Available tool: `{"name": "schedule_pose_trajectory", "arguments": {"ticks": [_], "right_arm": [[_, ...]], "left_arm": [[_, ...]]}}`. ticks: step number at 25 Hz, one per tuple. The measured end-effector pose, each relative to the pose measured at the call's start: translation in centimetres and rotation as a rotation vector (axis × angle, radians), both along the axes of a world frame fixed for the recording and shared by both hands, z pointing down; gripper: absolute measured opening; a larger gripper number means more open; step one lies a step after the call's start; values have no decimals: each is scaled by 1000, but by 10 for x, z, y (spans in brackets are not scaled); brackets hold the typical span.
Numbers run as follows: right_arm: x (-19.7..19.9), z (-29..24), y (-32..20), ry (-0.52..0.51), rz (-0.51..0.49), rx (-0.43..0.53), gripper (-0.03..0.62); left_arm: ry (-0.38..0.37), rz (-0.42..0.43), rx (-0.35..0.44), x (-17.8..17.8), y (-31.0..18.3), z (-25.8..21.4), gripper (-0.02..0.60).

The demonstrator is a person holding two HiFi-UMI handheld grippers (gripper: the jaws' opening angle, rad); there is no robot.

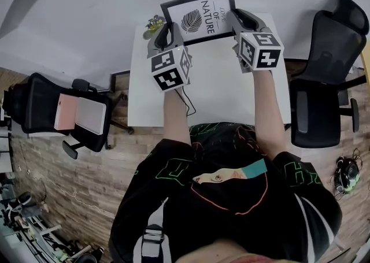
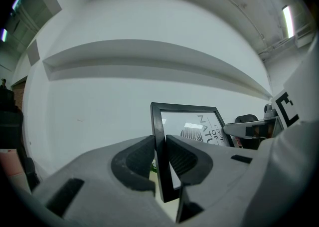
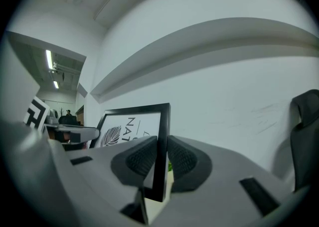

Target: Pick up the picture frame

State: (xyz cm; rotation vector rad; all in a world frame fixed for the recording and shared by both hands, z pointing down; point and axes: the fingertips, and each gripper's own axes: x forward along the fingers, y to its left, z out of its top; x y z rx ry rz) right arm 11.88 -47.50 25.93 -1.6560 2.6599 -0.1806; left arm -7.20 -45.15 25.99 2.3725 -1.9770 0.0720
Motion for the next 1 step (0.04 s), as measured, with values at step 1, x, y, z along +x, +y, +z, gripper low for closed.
{"name": "schedule_pose_trajectory", "arguments": {"ticks": [1], "right_arm": [[0, 1, 0, -1, 0, -2, 72]], "left_arm": [[-3, 1, -2, 0, 0, 0, 80]]}}
